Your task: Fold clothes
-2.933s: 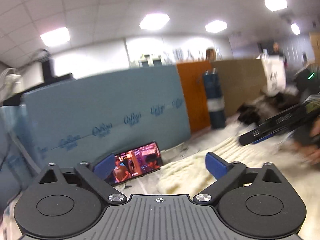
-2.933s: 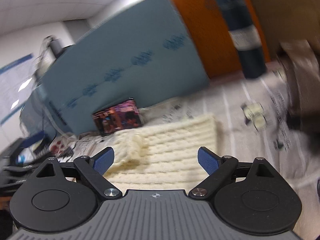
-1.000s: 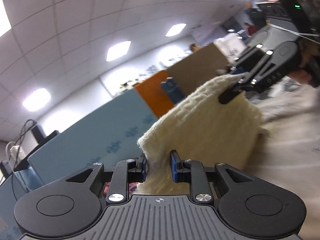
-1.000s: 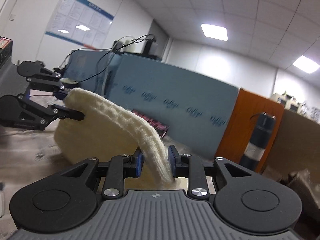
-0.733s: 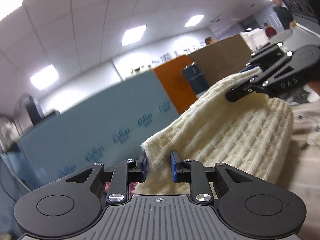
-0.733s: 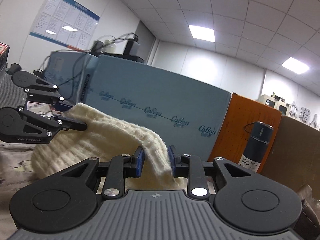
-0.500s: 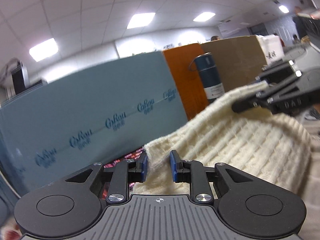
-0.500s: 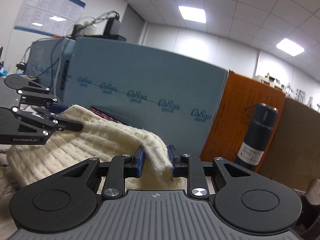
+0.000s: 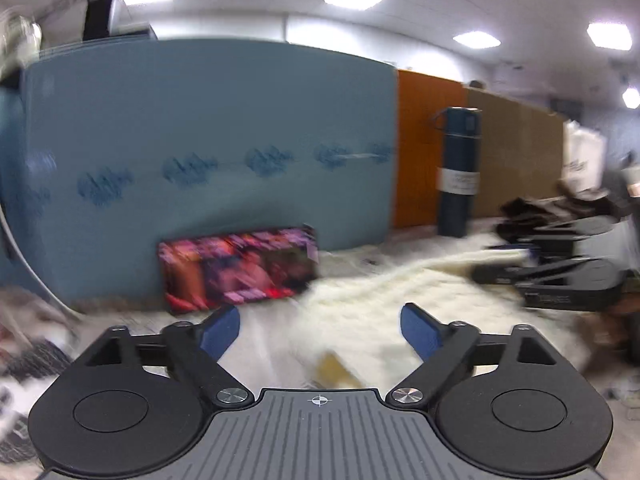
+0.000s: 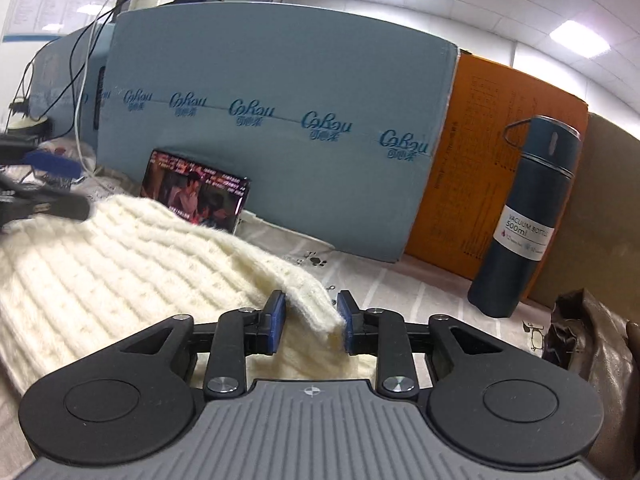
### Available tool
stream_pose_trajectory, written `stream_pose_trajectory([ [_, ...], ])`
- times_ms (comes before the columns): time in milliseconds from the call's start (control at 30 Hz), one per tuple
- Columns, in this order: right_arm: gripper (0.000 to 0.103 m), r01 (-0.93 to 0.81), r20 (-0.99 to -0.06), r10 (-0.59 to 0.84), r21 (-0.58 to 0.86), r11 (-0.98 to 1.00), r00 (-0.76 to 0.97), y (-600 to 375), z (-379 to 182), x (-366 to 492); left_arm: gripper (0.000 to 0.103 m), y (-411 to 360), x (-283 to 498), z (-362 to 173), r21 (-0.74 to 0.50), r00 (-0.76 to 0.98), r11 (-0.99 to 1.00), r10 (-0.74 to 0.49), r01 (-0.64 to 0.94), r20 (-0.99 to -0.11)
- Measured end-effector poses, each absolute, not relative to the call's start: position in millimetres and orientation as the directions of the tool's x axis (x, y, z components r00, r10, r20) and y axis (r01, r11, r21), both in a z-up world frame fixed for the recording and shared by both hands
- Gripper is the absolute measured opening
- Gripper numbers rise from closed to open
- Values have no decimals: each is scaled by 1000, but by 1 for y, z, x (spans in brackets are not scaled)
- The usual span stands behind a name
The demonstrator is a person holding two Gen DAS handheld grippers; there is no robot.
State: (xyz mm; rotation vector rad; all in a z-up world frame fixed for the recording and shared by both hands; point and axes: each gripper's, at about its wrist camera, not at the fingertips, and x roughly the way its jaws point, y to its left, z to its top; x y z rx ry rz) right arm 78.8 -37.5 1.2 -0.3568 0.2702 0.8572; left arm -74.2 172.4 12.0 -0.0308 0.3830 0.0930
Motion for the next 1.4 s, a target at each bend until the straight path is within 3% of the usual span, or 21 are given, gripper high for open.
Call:
stream_pose_trajectory([
  [133, 30, -752, -384, 657, -196, 629, 649, -37, -2, 81, 90, 164, -58, -4, 57, 890, 993, 121, -107, -440],
  [433, 50, -693, -375, 620, -92, 715, 690, -57, 6, 94, 101, 168, -47, -13, 30, 855, 987, 152, -159, -496],
  [700, 86, -646, -339, 635, 94, 757, 694, -90, 23, 105, 100, 175, -52, -1, -50, 867, 980, 147, -194, -476],
  [967, 95, -589, -396, 808, 553, 589, 436, -142, 23, 127, 101, 181, -89, 20, -295, 839, 925, 43, -239, -543],
  [1300, 95, -566, -440, 843, 627, 535, 310, -129, 3, 125, 101, 151, -139, 8, -531, 841, 813, -99, -240, -532],
  [1400, 95, -551, -455, 840, 638, 538, 294, -123, -3, 127, 101, 140, -139, 6, -550, 832, 806, -139, -220, -537],
])
